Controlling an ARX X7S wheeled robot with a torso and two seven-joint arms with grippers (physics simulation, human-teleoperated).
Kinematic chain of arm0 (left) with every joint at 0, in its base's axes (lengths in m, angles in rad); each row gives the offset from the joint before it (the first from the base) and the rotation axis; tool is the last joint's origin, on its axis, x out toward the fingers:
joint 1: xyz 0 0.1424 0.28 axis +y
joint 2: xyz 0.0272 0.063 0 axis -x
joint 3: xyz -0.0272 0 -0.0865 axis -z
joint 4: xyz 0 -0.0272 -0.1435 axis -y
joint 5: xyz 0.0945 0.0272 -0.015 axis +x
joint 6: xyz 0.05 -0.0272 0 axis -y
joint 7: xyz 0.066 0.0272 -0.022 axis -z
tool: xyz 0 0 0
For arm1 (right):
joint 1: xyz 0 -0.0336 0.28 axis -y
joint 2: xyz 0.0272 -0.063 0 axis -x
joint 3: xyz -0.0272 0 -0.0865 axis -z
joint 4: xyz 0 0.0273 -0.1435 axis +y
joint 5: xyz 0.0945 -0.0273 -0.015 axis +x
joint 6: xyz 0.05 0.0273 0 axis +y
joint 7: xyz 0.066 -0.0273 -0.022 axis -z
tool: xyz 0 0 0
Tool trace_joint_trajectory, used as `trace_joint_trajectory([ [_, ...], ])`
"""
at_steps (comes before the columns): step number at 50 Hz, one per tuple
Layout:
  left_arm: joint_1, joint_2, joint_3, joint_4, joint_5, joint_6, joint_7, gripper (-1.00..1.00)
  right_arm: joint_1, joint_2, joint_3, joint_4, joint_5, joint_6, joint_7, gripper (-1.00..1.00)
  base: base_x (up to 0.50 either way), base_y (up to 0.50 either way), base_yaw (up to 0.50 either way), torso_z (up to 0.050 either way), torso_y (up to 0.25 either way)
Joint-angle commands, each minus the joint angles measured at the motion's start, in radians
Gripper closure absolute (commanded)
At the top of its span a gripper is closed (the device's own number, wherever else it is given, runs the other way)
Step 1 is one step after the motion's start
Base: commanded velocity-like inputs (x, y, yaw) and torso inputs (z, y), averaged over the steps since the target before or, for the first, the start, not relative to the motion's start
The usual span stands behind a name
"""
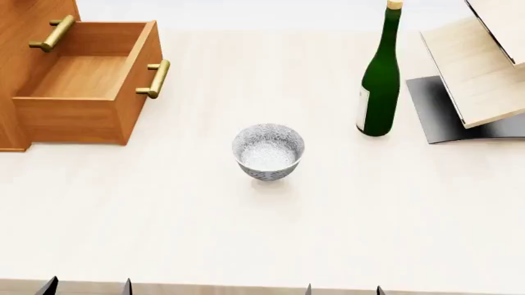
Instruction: Put the bowl on top of the cabinet.
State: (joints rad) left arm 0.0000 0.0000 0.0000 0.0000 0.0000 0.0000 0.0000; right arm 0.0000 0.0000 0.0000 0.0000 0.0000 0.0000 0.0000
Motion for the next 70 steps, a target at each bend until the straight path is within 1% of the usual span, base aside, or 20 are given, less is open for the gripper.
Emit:
trace_joint_trajectory([
  [1, -0.010, -0.014, 0.015, 0.000, -0.009, -0.026, -0.034, -1.00, 0.006, 0.008, -0.002, -0.007, 0.032, 0.013, 0.058, -1.00, 0.00, 0.00, 0.00, 0.000, 0.000],
  [7, -0.011, -0.035, 0.039, 0.002, -0.032, -0.029, -0.059, -1.00, 0.022, 0.027, -0.017, -0.004, 0.078, 0.047, 0.109, -1.00, 0.00, 0.00, 0.00, 0.000, 0.000],
  [12, -0.008, -0.046, 0.051, 0.003, -0.046, -0.031, -0.071, -1.00, 0.020, 0.045, -0.052, -0.003, 0.073, 0.055, 0.113, -1.00, 0.00, 0.00, 0.00, 0.000, 0.000],
  [23, -0.009, -0.059, 0.067, 0.001, -0.059, -0.028, -0.087, -1.00, 0.023, 0.059, -0.070, 0.001, 0.087, 0.055, 0.126, -1.00, 0.00, 0.00, 0.00, 0.000, 0.000],
  [24, 0.000, -0.018, 0.022, 0.013, -0.001, -0.032, -0.041, -1.00, 0.008, 0.021, -0.033, -0.014, 0.028, 0.037, 0.067, -1.00, 0.00, 0.00, 0.00, 0.000, 0.000],
  [32, 0.011, -0.045, 0.061, 0.012, -0.012, 0.003, -0.063, -1.00, 0.024, 0.046, -0.071, 0.018, 0.057, 0.040, 0.068, -1.00, 0.00, 0.00, 0.00, 0.000, 0.000],
  [41, 0.003, -0.061, 0.075, -0.001, -0.038, -0.016, -0.076, -1.00, 0.027, 0.067, -0.112, 0.041, 0.052, 0.009, 0.069, -1.00, 0.00, 0.00, 0.00, 0.000, 0.000],
  [44, -0.001, -0.065, 0.090, -0.009, -0.013, -0.019, -0.097, -1.00, 0.031, 0.073, -0.123, 0.051, 0.044, 0.001, 0.074, -1.00, 0.00, 0.00, 0.00, 0.000, 0.000],
  [47, 0.000, -0.070, 0.094, -0.004, -0.019, -0.023, -0.100, -1.00, 0.030, 0.079, -0.133, 0.049, 0.027, -0.002, 0.088, -1.00, 0.00, 0.00, 0.00, 0.000, 0.000],
  [51, -0.001, -0.074, 0.097, -0.007, -0.026, -0.018, -0.107, -1.00, 0.031, 0.080, -0.127, 0.047, 0.051, -0.001, 0.090, -1.00, 0.00, 0.00, 0.00, 0.000, 0.000],
  [56, 0.000, -0.082, 0.118, 0.003, 0.033, -0.025, -0.155, -1.00, 0.034, 0.080, -0.112, 0.038, 0.081, 0.015, 0.102, -1.00, 0.00, 0.00, 0.00, 0.000, 0.000],
  [58, 0.006, -0.087, 0.114, 0.032, 0.027, -0.019, -0.158, -1.00, 0.026, 0.080, -0.098, 0.001, 0.117, 0.045, 0.101, -1.00, 0.21, 0.00, 0.00, 0.000, 0.000],
  [60, 0.018, -0.095, 0.115, 0.091, 0.001, -0.065, -0.138, -1.00, 0.007, 0.090, -0.101, -0.059, 0.119, 0.065, 0.104, -1.00, 0.41, 0.00, 0.00, 0.000, 0.000],
  [61, 0.024, -0.098, 0.112, 0.146, -0.003, -0.106, -0.139, -1.00, -0.014, 0.101, -0.104, -0.133, 0.130, 0.087, 0.098, -1.00, 0.50, 0.00, 0.00, 0.000, 0.000],
  [64, 0.024, -0.102, 0.116, 0.149, -0.007, -0.108, -0.143, -1.00, -0.015, 0.105, -0.107, -0.136, 0.134, 0.088, 0.102, -1.00, 0.50, 0.00, 0.00, 0.000, 0.000],
  [65, 0.045, -0.116, 0.098, 0.299, -0.064, -0.209, -0.119, -1.00, -0.074, 0.128, -0.086, -0.286, 0.150, 0.137, 0.119, -1.00, 0.50, 0.00, 0.00, 0.000, 0.000],
  [67, 0.064, -0.128, 0.094, 0.403, -0.082, -0.249, -0.114, -1.00, -0.105, 0.142, -0.060, -0.451, 0.180, 0.173, 0.130, -1.00, 0.50, 0.00, 0.00, 0.000, 0.000],
  [69, 0.068, -0.131, 0.095, 0.423, -0.080, -0.253, -0.121, -1.00, -0.113, 0.147, -0.053, -0.480, 0.189, 0.183, 0.137, -1.00, 0.50, 0.00, 0.00, 0.000, 0.000],
  [70, 0.080, -0.139, 0.094, 0.472, -0.094, -0.274, -0.112, -1.00, -0.136, 0.154, -0.033, -0.546, 0.210, 0.184, 0.142, -1.00, 0.50, 0.00, 0.00, 0.000, 0.000],
])
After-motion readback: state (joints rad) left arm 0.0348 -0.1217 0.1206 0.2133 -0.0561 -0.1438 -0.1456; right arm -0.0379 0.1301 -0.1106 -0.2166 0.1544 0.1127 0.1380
